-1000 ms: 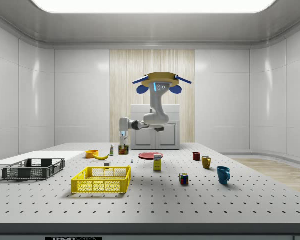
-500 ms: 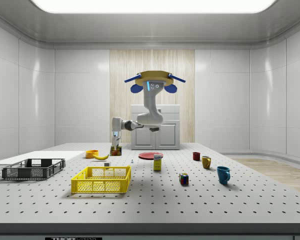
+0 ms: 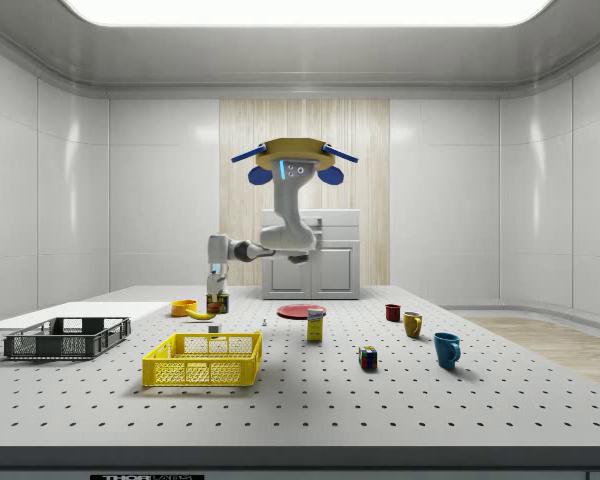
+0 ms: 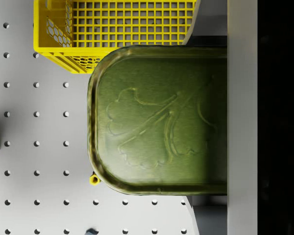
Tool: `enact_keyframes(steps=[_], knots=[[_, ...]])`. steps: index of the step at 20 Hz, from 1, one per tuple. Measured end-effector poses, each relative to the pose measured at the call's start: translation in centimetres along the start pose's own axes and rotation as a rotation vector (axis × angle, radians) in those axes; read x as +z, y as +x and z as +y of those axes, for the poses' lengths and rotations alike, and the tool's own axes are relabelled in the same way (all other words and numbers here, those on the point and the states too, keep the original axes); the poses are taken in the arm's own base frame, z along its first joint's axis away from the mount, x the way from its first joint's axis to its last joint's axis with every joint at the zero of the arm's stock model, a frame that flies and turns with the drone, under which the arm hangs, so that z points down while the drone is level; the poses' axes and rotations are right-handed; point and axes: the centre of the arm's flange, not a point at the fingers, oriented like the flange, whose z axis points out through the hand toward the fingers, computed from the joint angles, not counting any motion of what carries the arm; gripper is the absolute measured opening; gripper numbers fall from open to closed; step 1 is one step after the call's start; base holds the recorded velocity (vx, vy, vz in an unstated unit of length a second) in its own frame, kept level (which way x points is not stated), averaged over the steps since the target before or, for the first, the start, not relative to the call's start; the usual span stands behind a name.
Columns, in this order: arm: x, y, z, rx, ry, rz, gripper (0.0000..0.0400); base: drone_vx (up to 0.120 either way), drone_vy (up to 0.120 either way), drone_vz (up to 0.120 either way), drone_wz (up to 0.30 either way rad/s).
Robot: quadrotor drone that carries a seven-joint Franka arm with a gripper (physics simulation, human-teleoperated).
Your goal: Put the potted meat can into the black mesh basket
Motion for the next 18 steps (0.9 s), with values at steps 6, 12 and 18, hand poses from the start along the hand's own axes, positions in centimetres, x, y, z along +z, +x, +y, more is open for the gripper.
enact_keyframes(steps=[6, 12, 18], knots=[[0.00, 0.00, 0.00, 0.000, 0.000, 0.000, 0.0288, 0.120, 0.093, 0.000, 0.000], [0.00, 0.00, 0.00, 0.000, 0.000, 0.000, 0.0288, 0.120, 0.047, 0.000, 0.000], [0.00, 0.00, 0.00, 0.000, 0.000, 0.000, 0.0288, 0.120, 0.047, 0.000, 0.000]])
